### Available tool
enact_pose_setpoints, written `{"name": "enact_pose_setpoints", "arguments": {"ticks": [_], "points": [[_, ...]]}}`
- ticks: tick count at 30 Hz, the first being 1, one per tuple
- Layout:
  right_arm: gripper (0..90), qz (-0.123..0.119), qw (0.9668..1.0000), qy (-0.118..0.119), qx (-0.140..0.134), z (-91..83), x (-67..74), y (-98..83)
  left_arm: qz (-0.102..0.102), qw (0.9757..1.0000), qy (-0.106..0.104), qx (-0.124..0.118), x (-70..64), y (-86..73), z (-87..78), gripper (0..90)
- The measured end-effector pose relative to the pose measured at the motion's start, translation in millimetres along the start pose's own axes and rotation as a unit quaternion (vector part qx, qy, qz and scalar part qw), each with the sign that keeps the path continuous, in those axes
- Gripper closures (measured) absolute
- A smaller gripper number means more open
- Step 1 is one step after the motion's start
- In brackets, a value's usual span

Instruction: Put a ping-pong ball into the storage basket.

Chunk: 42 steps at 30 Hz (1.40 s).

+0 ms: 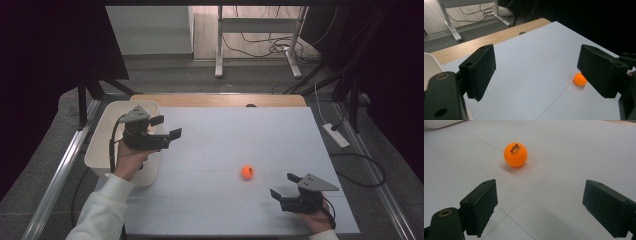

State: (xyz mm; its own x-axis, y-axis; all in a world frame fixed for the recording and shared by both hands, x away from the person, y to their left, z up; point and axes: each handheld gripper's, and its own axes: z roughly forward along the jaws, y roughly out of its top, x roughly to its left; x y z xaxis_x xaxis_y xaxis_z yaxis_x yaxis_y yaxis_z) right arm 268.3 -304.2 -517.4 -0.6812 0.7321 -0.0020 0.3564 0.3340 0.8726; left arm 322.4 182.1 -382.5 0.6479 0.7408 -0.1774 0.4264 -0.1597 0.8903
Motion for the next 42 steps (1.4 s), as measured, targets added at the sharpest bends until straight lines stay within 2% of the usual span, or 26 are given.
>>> {"name": "enact_pose_setpoints", "arguments": {"ticks": [4, 13, 25, 34, 42], "points": [[12.1, 0.001, 1.0, 0.001, -0.001, 0.3, -0.2, 0.9, 0.003, 0.9999, -0.01, 0.004, -5.5, -0.1, 6.1, 16.6], [12.2, 0.003, 1.0, 0.004, -0.005, 1.2, -1.0, 1.6, 0.016, 0.9997, -0.016, 0.009, -16.4, 0.7, 16.1, 16.7], [12.2, 0.001, 1.0, 0.005, -0.005, 1.7, -0.9, 2.6, 0.015, 0.9994, -0.032, 0.003, -20.3, -1.4, 26.2, 16.7], [12.2, 0.0, 1.0, 0.004, -0.003, 4.8, -3.3, 3.0, 0.018, 0.9988, -0.043, 0.017, -22.1, -3.6, 40.1, 16.6], [12.2, -0.002, 1.0, 0.005, -0.004, 3.5, -3.2, 2.6, 0.017, 0.9988, -0.038, 0.026, -24.2, -4.1, 46.0, 16.6]]}}
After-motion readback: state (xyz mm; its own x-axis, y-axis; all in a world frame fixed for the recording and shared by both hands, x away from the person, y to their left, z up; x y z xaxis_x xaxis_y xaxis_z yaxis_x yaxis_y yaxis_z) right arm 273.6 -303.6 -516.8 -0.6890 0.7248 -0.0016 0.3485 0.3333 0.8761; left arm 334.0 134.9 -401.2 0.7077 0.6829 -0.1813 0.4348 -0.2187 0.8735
